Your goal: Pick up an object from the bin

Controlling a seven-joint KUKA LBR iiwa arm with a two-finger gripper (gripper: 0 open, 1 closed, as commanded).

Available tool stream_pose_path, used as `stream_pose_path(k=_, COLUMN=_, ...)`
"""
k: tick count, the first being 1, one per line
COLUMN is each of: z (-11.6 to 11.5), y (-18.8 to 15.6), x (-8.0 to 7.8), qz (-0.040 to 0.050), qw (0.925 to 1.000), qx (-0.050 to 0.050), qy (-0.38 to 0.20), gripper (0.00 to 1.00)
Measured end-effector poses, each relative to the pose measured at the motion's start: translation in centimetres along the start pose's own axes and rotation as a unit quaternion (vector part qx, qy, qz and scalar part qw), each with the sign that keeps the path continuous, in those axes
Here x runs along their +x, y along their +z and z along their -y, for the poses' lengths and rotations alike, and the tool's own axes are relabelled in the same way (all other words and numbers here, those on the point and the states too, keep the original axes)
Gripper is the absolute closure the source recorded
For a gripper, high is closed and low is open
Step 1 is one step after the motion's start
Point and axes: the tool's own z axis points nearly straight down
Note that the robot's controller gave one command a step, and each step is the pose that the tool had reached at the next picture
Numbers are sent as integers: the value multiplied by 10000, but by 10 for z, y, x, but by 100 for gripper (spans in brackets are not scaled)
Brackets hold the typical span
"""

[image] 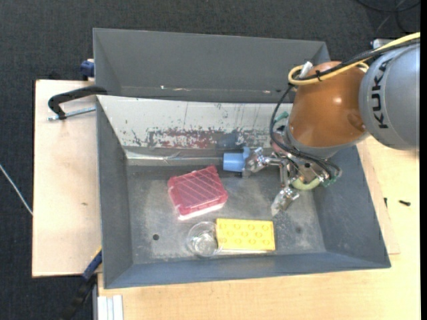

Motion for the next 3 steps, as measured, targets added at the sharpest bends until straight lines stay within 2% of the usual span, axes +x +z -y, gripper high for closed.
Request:
stream_pose_path(k=1, z=0, y=34, x=4, qz=-54, qw=9982, qx=-32, qy=-590, gripper=0)
stream_pose_path(k=3, z=-49, y=20, x=-58, qz=10, qw=9944, qx=-13, qy=-1058, gripper=0)
